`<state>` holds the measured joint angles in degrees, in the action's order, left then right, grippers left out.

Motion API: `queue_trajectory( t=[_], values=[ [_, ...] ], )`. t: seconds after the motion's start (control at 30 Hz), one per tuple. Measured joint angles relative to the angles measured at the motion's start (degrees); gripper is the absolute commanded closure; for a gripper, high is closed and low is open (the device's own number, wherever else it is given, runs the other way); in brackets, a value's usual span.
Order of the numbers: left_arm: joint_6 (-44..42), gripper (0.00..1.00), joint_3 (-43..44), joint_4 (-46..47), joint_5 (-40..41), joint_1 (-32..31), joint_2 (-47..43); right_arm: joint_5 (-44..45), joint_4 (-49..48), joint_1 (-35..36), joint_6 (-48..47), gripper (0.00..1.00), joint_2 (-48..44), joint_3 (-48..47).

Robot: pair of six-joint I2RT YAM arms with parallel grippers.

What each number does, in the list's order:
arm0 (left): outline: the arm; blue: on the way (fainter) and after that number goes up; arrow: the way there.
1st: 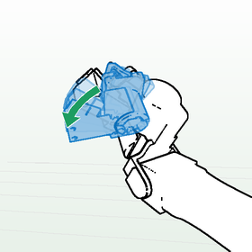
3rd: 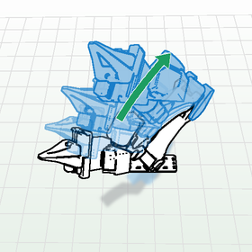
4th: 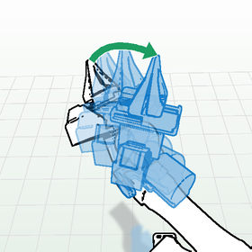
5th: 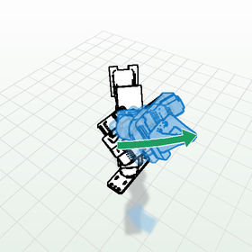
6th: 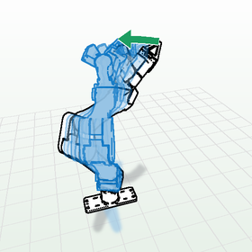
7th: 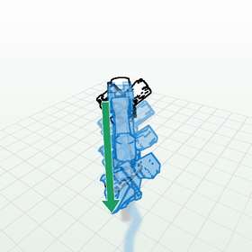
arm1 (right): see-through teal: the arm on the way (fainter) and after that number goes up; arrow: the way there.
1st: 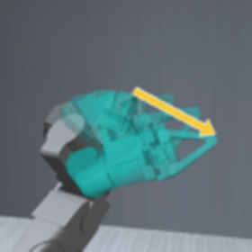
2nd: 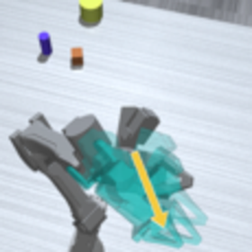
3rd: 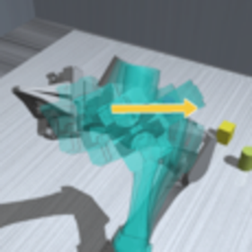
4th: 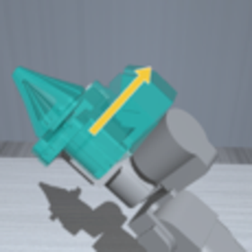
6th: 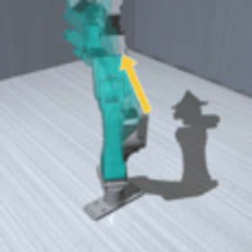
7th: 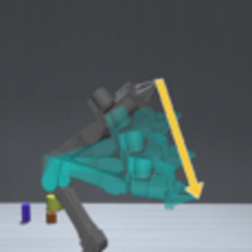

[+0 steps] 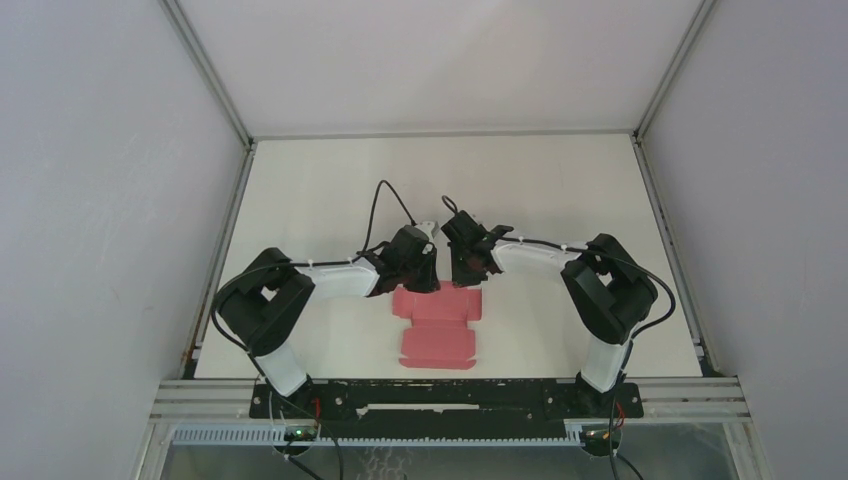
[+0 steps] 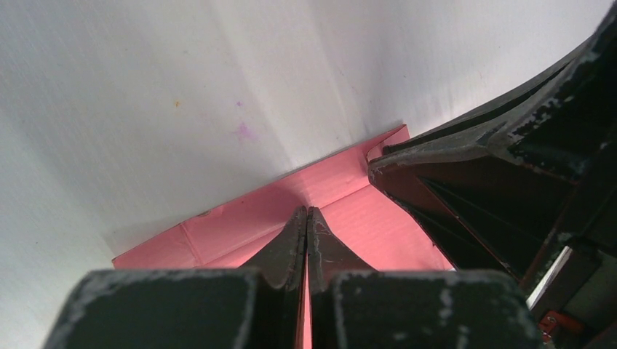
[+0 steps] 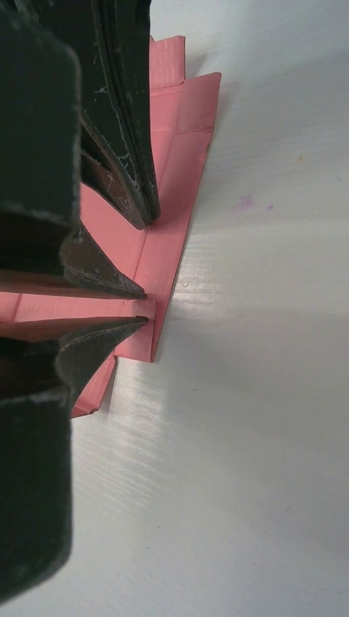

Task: Fold the paper box
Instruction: Fold the paper box at the center of the board.

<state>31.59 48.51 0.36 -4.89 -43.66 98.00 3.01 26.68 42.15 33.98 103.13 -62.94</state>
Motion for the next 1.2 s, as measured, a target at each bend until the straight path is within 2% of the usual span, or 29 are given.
queue_trajectory(
  t=[0.2,0.37,0.53,0.8,1.03,1.2],
  values=[
    [-0.11,0.95,0.09,-0.7,0.26,0.0,-0.31,1.31,0.28,0.28,0.24,0.77,0.26,-0.26],
    [-0.61,0.85,0.07,-4.22,0.79,0.96,-2.23,2.25,0.35,0.52,0.42,0.76,0.52,-0.57],
    [-1.22,0.71,-0.9,-5.66,0.85,5.35,-6.34,2.49,0.37,0.68,0.44,0.76,0.61,-0.66],
    [-1.42,0.64,-6.49,-5.14,0.92,11.69,-11.54,2.64,0.61,0.7,0.44,0.77,1.07,-1.29],
    [0.59,0.68,-11.58,-0.74,-2.69,13.99,-11.78,2.69,0.61,0.7,0.44,0.76,1.2,-1.42],
    [1.97,0.88,-13.27,2.36,-5.27,14.34,-11.61,2.67,0.61,0.7,0.44,0.76,1.2,-1.42]
  ],
)
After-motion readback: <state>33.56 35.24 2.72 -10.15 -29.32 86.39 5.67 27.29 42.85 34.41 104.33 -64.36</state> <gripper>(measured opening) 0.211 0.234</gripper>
